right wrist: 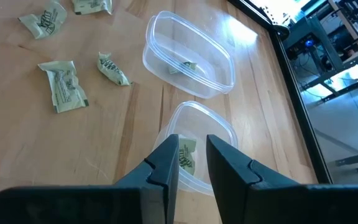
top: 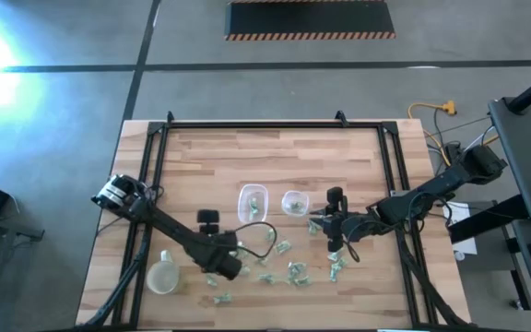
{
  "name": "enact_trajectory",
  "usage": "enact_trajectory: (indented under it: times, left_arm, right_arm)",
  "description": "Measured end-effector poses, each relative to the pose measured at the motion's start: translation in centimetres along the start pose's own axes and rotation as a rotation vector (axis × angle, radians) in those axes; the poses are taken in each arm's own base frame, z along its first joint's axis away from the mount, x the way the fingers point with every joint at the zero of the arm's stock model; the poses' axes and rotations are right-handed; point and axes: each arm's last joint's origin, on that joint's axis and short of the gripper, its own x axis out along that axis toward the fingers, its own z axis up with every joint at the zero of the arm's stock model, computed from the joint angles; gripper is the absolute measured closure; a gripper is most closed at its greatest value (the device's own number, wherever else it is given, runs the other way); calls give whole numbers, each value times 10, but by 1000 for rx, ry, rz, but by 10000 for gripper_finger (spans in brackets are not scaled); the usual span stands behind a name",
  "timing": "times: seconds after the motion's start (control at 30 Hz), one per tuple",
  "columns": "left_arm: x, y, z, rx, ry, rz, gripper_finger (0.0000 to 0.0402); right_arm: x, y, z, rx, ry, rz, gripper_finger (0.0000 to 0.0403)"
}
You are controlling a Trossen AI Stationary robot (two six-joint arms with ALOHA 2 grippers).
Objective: Pick and place items into bin
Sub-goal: Put the white stevia packet into the left transparent bin
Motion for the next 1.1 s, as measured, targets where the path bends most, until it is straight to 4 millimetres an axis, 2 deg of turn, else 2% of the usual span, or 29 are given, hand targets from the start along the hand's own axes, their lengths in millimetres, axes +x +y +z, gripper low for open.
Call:
enact_trajectory:
  times: [0.43,0.7,0.9,1.1]
  left_arm:
    - [20,3,-23,5,123,-107,276]
    - [29,9,-29,42,9,-188,276]
    - [39,19,-43,20,24,-196,276]
    - [45,19,-45,11,1,-223,276]
  right_arm:
    - [0,0,0,0,-1,0,330]
    - [0,0,0,1,-1,0,330]
    - [0,0,0,1,0,0,330]
    - [0,0,0,1,-1,-1,330]
